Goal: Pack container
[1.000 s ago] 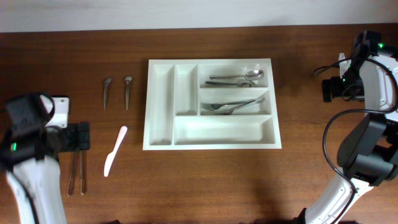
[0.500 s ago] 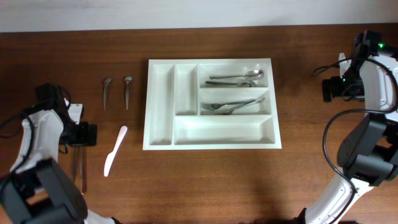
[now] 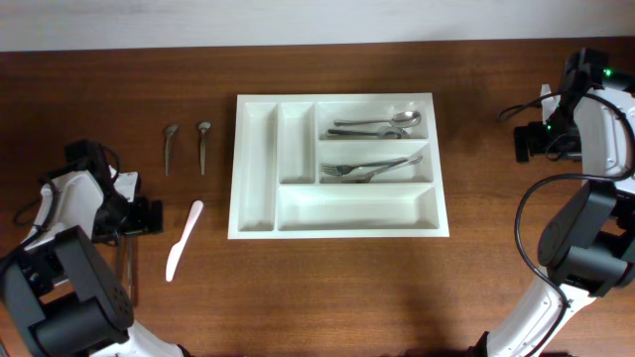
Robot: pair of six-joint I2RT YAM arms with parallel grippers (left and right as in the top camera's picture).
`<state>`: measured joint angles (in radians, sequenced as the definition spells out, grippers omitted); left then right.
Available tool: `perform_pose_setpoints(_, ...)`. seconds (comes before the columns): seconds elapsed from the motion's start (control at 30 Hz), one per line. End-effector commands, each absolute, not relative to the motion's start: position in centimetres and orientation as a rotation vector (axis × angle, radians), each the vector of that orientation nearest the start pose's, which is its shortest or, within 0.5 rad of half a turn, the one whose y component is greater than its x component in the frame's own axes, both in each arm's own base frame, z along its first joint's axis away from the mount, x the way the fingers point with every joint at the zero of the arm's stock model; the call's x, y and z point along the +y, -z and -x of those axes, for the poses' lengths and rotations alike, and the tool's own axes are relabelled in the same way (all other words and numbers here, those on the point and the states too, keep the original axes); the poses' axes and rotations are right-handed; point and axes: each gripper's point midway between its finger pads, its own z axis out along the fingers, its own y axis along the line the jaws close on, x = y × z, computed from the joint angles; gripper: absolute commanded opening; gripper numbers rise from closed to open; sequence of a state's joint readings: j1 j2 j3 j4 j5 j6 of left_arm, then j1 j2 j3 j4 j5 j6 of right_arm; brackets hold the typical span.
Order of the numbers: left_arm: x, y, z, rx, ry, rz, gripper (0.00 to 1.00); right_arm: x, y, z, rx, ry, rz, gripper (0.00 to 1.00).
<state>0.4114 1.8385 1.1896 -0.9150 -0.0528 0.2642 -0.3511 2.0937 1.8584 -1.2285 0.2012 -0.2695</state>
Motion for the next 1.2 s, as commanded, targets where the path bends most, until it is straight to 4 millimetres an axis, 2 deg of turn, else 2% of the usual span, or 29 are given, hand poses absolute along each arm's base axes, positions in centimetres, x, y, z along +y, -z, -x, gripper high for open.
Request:
perform_pose_setpoints(0.0, 14.4, -2.1, -29.2, 3.123, -0.033, 0.313, 0.99, -18.3, -10.5, -38.9, 3.078, 0.367, -0.143, 0.99)
perform_pose_setpoints(0.17, 15.8, -2.1, -28.6, 3.117, -0.038, 0.375, 0.99, -18.3, -10.5, -38.9, 3.078, 0.367, -0.143, 0.99)
perform_pose_setpoints(0.5, 16.6, -1.9, -28.2, 3.138, -0.095, 0.303, 0.99, -18.3, -10.5, -38.9, 3.078, 0.367, -0.143, 0.99)
perform_pose_setpoints(0.87, 16.2, -0.1, -28.0, 3.186, -0.043, 0.262, 0.99, -18.3, -10.5, -38.9, 3.078, 0.367, -0.143, 0.99)
perform_pose_setpoints(1.17, 16.4, 0.5, -28.5, 3.173, -0.041, 0.23, 0.99, -18.3, -10.5, -38.9, 3.078, 0.367, -0.143, 0.99)
